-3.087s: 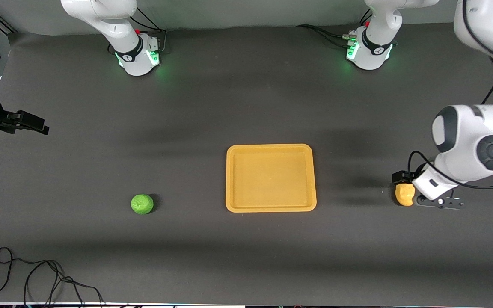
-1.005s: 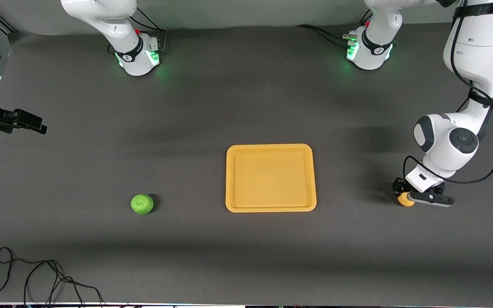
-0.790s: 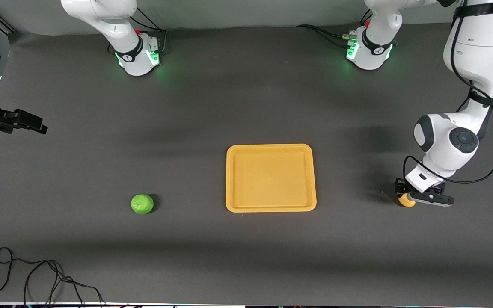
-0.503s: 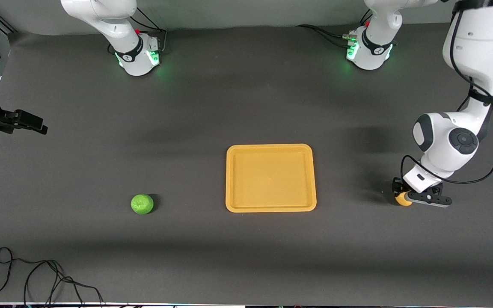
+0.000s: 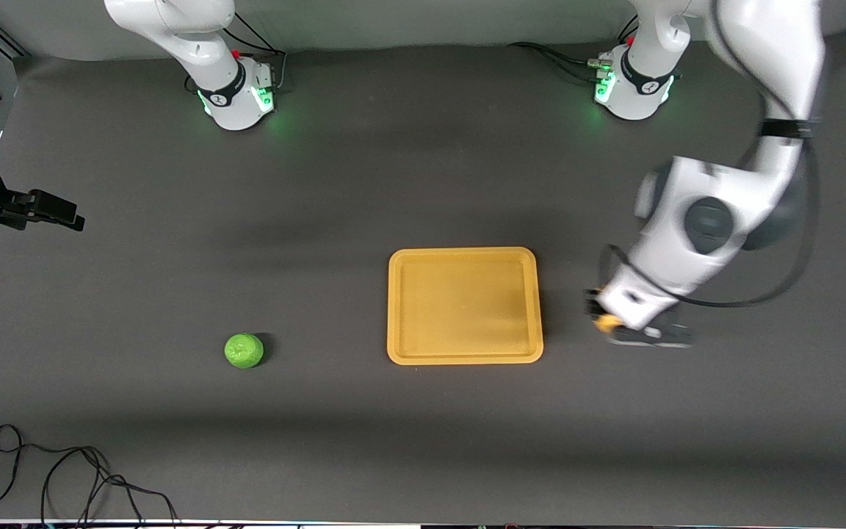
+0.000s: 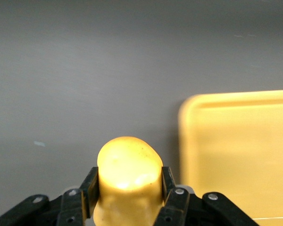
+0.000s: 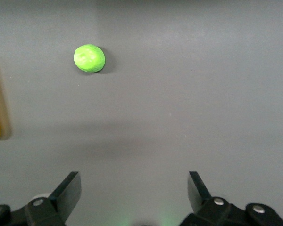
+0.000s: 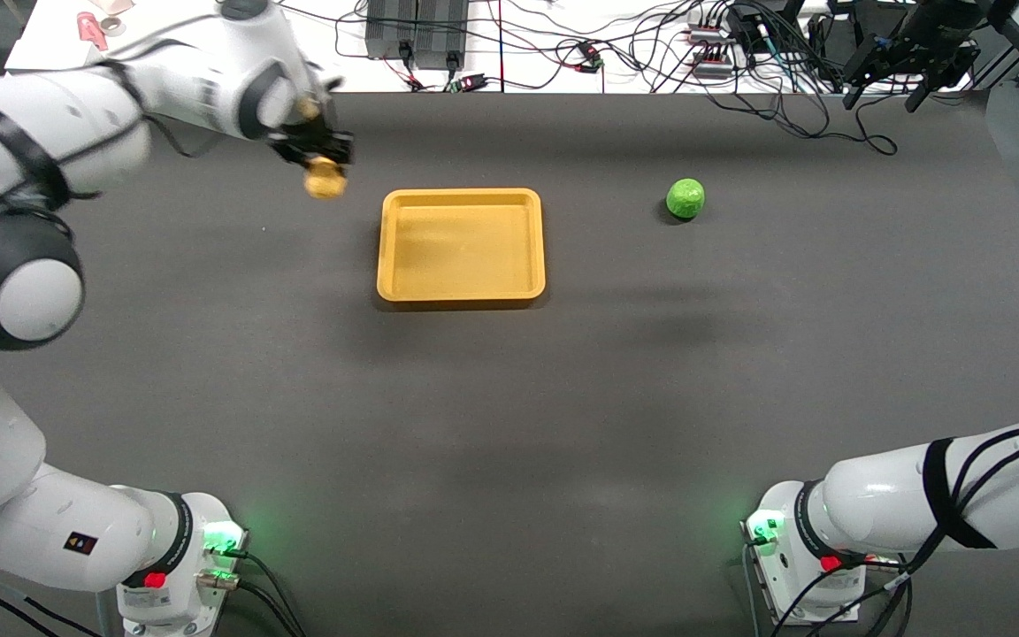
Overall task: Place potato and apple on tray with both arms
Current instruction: 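Carry the potato onto the tray while the right gripper reaches the apple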
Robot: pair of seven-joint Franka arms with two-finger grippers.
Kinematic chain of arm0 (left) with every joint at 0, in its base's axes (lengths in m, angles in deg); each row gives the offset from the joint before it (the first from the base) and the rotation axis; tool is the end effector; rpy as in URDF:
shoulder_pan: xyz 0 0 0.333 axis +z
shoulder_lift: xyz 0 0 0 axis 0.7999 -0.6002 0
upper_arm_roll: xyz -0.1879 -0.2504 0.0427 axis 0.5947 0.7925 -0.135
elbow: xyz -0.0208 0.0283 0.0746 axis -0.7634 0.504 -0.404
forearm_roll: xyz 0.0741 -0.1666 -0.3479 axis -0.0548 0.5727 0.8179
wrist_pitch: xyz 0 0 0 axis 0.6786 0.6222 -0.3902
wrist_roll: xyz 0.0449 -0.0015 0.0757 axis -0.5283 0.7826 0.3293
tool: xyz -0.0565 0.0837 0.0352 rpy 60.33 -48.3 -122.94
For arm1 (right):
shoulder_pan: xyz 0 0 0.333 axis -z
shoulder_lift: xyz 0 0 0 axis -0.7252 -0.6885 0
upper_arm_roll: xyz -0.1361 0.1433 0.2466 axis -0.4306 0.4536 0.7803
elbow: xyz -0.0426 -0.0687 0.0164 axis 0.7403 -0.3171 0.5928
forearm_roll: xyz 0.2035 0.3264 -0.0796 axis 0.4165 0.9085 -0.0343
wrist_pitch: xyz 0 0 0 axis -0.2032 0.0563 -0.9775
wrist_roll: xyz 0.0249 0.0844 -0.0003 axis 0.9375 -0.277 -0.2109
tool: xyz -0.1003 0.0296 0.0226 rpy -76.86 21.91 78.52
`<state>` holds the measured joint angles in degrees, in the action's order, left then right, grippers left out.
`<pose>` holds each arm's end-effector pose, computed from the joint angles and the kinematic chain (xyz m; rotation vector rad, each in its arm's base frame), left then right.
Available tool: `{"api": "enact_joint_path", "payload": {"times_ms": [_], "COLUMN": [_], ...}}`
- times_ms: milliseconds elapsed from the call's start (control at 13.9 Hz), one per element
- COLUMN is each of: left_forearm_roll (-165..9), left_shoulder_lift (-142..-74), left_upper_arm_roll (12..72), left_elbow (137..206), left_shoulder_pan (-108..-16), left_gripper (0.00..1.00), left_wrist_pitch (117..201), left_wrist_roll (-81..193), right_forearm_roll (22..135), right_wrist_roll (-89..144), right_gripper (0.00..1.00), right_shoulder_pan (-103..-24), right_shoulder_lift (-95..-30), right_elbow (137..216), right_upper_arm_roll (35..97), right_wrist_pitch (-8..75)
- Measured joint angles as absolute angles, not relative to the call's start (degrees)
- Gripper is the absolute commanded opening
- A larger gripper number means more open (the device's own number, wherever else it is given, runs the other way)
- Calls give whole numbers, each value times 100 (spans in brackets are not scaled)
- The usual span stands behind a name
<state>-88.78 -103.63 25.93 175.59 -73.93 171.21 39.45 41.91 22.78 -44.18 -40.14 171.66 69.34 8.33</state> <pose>0.6003 -0.2484 0.3441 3.1174 -0.0193 0.1161 0.5567 -0.0420 0.5815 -3.1286 0.1056 0.1374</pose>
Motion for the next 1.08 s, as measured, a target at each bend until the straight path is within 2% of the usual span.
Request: {"api": "enact_joint_path", "payload": {"times_ms": [215,646,862,1077], "left_forearm_roll": [-8883,-8869,-8753,-8728], "left_shoulder_lift": [-10896,-11470,-11472,-11503], "left_upper_arm_roll": [2589,2640,2696,2817], "left_elbow": [17527,17401,17202,17126], "left_shoulder_pan": [-7926,-7896,-7896,-7898], "left_gripper": [28,28,29,31], "left_wrist_pitch": [17611,17733,17723,17702], "left_wrist_roll": [3324,3345,3343,3337], "right_forearm_roll": [4194,4199,4202,4210], "right_wrist_roll": [2264,1784,1784,1784], "right_gripper": [100,100,100,100], "right_shoulder_pan": [-4528,-5478,-5612,-5656], "right_shoulder_lift": [-4048,-4274,-4704,-5638], "right_elbow": [17321,17293,16681,15780], "right_upper_arm_roll": [6957,7006,7014,7014], "right_wrist_pitch": [1108,1719,1792,1818]}}
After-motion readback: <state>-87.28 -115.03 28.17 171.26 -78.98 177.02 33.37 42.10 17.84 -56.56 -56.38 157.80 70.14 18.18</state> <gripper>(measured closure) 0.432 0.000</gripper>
